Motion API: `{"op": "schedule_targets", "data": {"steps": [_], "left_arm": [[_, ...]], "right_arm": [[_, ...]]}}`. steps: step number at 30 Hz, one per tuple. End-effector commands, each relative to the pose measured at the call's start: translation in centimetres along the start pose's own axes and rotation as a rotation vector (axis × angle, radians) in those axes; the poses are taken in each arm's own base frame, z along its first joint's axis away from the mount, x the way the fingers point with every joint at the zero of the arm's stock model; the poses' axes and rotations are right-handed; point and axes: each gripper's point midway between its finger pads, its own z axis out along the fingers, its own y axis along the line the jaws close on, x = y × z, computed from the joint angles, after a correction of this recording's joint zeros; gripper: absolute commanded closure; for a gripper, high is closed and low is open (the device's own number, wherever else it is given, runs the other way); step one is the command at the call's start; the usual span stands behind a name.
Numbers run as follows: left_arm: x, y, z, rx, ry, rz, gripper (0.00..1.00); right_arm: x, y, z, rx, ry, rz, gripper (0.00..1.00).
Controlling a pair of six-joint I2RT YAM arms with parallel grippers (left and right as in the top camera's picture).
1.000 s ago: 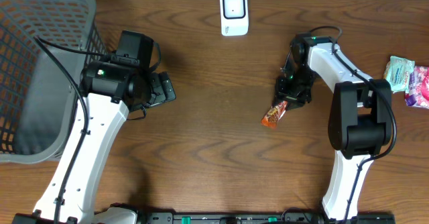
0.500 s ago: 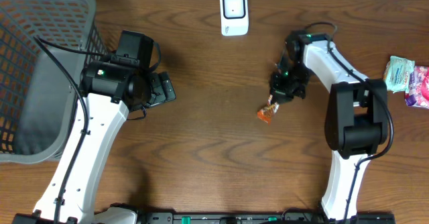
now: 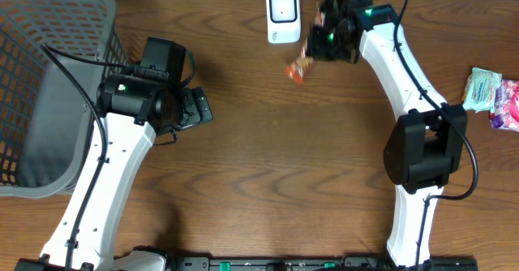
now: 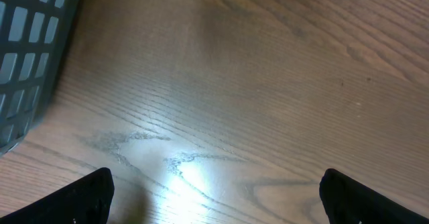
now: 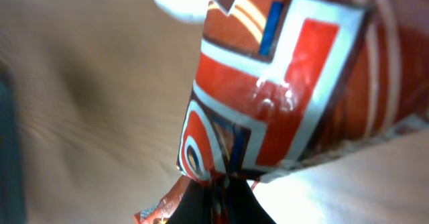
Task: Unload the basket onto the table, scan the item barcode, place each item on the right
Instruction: 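Raise the chocolate bar up in front of the white scanner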
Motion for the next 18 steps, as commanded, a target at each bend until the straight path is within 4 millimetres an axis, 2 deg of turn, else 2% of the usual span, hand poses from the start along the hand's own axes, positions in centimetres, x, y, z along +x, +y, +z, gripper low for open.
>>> {"op": "schedule_targets", "data": {"steps": [1, 7, 11, 18], "left_arm": [[-0.2, 0.2, -0.3, -0.005, -0.012, -0.016, 0.02], [-0.2, 0.2, -0.3, -0.005, -0.012, -0.016, 0.02], [-0.2, 0.2, -0.3, -0.005, -0.012, -0.016, 0.02], [-0.2, 0.2, -0.3, -0.004, -0.012, -0.016, 0.02]], "right_arm": [[-2.2, 1.8, -0.2, -0.049, -0.084, 0.073, 0.99], [-6.2, 5.3, -0.4, -0.159, -0.26, 0.071, 0.99], [-7.8, 7.2, 0.2, -0.202, -0.345, 0.071, 0.99], [-8.7, 7.4, 3.4, -0.233, -0.389, 0.088, 0.99]]}}
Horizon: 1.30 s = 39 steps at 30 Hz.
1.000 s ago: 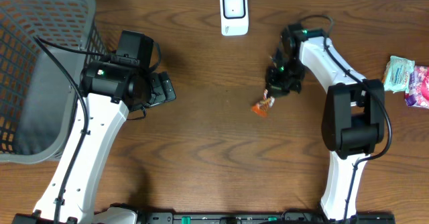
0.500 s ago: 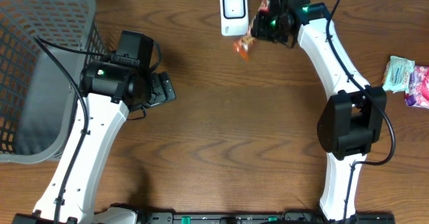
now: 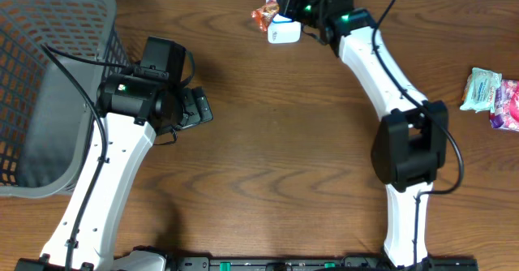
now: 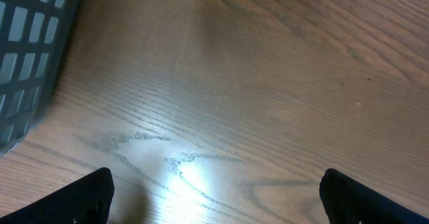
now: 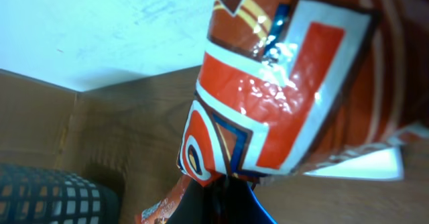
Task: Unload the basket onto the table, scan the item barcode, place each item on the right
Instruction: 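Raise the chocolate bar up in front of the white scanner, then carry the chocolate bar right and drop it beside the other items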
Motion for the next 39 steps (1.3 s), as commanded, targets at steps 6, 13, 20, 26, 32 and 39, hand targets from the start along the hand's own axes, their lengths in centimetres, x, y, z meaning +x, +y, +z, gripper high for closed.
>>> {"op": "schedule_targets", "data": {"steps": [6, 13, 20, 26, 32, 39], "left_arm": [[-0.2, 0.2, -0.3, -0.005, -0.012, -0.016, 0.02], [-0.2, 0.2, -0.3, -0.005, -0.012, -0.016, 0.02], [-0.2, 0.2, -0.3, -0.005, -0.012, -0.016, 0.02], [-0.2, 0.2, -0.3, -0.005, -0.012, -0.016, 0.02], [-0.2, 0.2, -0.3, -0.005, -0.012, -0.016, 0.02], [-0.2, 0.2, -0.3, -0.004, -0.012, -0.016, 0.02]], "right_arm": [[0.6, -2.9, 2.8, 0.041, -0.024, 0.038, 0.99], [0.1, -4.3, 2.4, 0.069, -0.023, 0.031, 0.99], [-1.4, -9.2, -2.3, 0.21, 0.037, 0.051, 0.99], [-4.0, -16.8, -11.5, 0.462, 0.037, 0.191, 0.99], [-4.3, -25.9, -20.8, 0.668, 0.067, 0.325, 0.99], [-4.6, -32.7, -27.4, 0.766, 0.098, 0.273, 0.99]]}}
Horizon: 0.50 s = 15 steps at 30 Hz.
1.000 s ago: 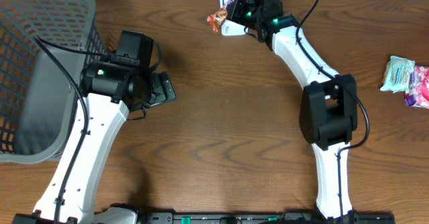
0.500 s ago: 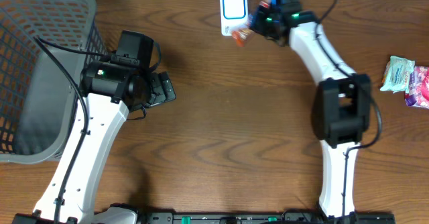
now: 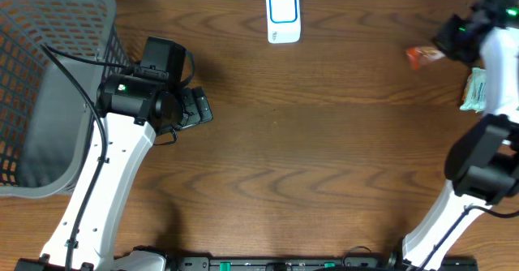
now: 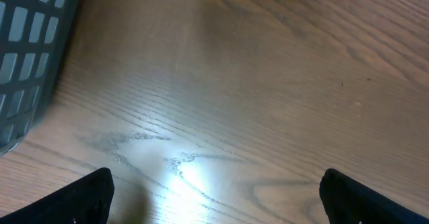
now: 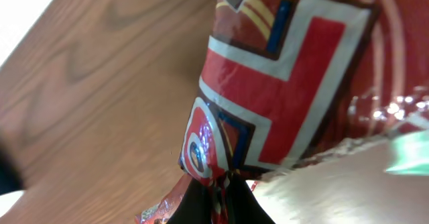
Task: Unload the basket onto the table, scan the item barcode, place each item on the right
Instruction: 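Carry the chocolate bar right and drop it beside the other items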
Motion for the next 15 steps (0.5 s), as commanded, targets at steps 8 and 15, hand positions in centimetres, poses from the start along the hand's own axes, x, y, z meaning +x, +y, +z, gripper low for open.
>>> {"op": "schedule_targets", "data": {"steps": [8, 15], "left_arm": [[-0.2, 0.2, -0.3, -0.004, -0.012, -0.016, 0.02], [-0.2, 0.2, -0.3, -0.004, -0.012, -0.016, 0.02]], "right_arm": [[-4.3, -10.8, -2.2, 0.314, -0.129, 0.0, 0.94], [-3.7, -12.2, -2.4, 0.317, -0.092, 0.027, 0.16]]}}
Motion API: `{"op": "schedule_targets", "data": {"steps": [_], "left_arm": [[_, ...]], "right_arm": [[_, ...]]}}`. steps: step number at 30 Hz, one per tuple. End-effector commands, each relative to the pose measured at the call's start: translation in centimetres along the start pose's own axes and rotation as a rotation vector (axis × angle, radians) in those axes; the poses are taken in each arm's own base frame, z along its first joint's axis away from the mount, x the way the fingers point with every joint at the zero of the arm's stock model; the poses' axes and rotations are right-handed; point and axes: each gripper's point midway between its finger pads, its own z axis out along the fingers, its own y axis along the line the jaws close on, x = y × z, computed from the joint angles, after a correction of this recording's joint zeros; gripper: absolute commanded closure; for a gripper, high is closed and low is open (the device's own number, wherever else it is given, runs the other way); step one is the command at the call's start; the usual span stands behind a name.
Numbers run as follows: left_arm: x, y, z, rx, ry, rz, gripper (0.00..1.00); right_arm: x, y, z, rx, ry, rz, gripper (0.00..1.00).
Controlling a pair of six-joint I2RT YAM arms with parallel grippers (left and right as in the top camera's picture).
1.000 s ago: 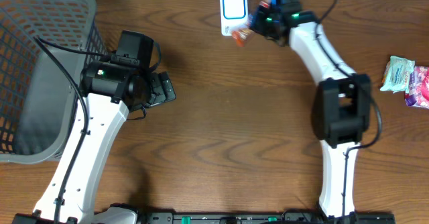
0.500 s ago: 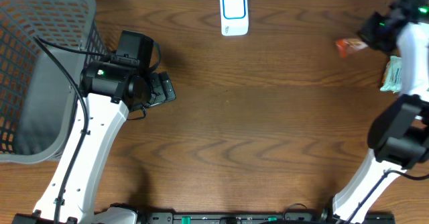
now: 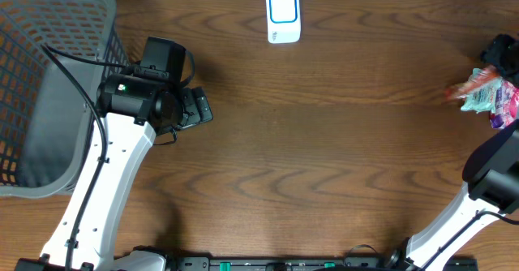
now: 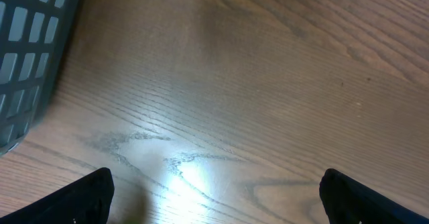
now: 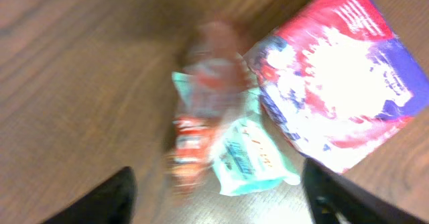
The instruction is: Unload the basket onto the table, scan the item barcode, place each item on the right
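The white barcode scanner (image 3: 283,15) stands at the table's far edge. The red-and-orange snack packet (image 3: 469,85) shows blurred at the far right, beside a teal packet (image 3: 485,97). In the right wrist view the red packet (image 5: 201,117) is a smear below my right gripper (image 5: 224,197), which is open and holds nothing. My left gripper (image 4: 218,200) hangs open over bare wood next to the basket, with nothing between its fingers.
A grey mesh basket (image 3: 49,84) fills the left side and shows as a grid wall (image 4: 27,49) in the left wrist view. A pink-and-purple packet (image 5: 335,83) lies against the teal packet (image 5: 251,150) at the right edge.
My right gripper has opened and let go of the red packet. The packet, then held left of the teal packet, now shows blurred at that packet's side. The left arm has not moved.
My right gripper held the red packet just right of the scanner, then directly at the scanner. Later it held the packet at the far right of the table near the other packets. Now it is open and the packet is out of it.
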Motion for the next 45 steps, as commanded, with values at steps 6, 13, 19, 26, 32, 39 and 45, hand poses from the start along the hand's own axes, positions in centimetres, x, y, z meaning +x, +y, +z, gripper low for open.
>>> {"op": "schedule_targets", "data": {"steps": [6, 13, 19, 26, 32, 39, 45], "left_arm": [[-0.2, 0.2, -0.3, -0.004, -0.012, -0.016, 0.02], [-0.2, 0.2, -0.3, -0.004, -0.012, -0.016, 0.02], [-0.2, 0.2, -0.3, -0.004, -0.012, -0.016, 0.02], [-0.2, 0.2, -0.3, -0.004, -0.012, -0.016, 0.02], [-0.2, 0.2, -0.3, -0.004, -0.012, -0.016, 0.02], [-0.2, 0.2, -0.3, -0.004, -0.012, -0.016, 0.02], [-0.2, 0.2, -0.3, -0.004, -0.012, -0.016, 0.02]], "right_arm": [[1.5, 3.1, -4.4, -0.208, 0.065, 0.047, 0.01], [2.1, 5.4, -15.5, -0.327, -0.06, 0.0, 0.01], [7.5, 8.3, -24.1, -0.448, -0.059, -0.11, 0.01], [16.6, 13.5, -29.4, -0.539, 0.008, -0.36, 0.01], [21.0, 14.4, -28.9, -0.42, -0.024, -0.44, 0.01], [23.9, 13.9, -30.3, -0.507, -0.084, -0.532, 0.01], [24.2, 10.0, -33.0, -0.621, -0.264, -0.548, 0.01]]}}
